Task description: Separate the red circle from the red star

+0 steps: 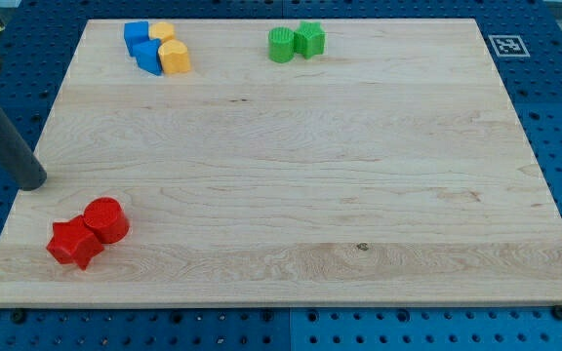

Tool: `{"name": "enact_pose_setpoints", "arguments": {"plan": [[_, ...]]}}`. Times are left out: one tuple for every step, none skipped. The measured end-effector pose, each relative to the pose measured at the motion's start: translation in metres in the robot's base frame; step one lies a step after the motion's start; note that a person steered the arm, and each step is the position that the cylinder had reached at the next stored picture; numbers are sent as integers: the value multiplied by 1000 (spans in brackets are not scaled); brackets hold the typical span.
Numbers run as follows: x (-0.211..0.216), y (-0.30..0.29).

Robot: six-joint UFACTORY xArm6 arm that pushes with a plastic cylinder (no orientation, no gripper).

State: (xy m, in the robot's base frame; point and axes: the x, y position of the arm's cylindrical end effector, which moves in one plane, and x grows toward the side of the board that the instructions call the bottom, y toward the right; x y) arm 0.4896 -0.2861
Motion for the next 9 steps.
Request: {"name": "enact_pose_setpoints", "arguments": {"plan": [[9, 0], [14, 0], [33, 3], [38, 14], [47, 44], [51, 57], [51, 73], [51, 90], [51, 112]]}}
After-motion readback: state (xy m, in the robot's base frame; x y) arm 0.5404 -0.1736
